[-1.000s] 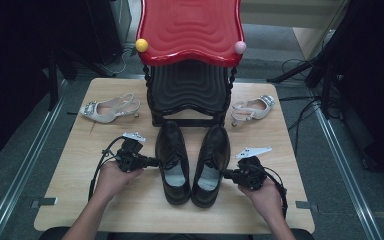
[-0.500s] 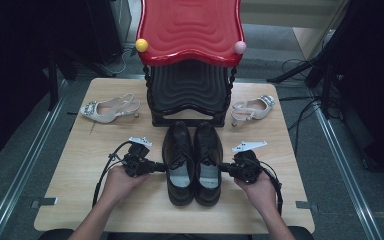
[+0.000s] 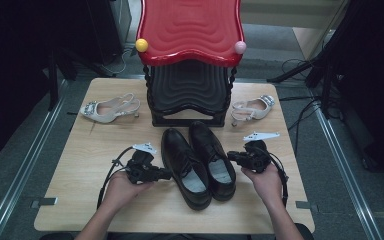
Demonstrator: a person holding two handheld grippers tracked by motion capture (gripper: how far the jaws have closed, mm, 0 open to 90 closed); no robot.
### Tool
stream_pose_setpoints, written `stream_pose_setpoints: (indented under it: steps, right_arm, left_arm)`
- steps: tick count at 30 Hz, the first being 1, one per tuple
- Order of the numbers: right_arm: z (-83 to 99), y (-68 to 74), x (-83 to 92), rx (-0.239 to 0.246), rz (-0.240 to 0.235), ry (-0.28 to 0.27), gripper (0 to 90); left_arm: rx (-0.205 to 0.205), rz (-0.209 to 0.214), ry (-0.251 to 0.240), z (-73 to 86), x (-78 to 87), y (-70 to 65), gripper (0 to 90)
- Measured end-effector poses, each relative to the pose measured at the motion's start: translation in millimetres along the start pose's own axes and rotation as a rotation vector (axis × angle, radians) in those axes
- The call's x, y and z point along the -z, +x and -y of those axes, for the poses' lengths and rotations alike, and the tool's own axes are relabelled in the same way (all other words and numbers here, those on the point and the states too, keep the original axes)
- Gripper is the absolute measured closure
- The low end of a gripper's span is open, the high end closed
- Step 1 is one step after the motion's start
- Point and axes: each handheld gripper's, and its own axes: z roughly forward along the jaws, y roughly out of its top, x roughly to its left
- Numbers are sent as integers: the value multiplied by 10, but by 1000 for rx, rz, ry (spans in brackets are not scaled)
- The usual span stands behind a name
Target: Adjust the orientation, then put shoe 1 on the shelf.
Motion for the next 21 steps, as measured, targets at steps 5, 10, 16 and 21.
stream_pose_setpoints:
  steps: [5,10,16,21]
  right_arm:
    - [-30,19,86,-2,-11,-3,794]
    - [-73,83,221,-1,-40,-2,771]
    - [-99,250,345,22,-74,16,735]
    - [-146,417,352,44,-119,60,691]
  left_arm:
    - [21,-47,-10,-22,146,66,649]
    - [27,-70,-16,-56,213,77,536]
    - [14,-83,-31,-111,260,58,444]
    - [12,-79,-26,-160,303,49,406]
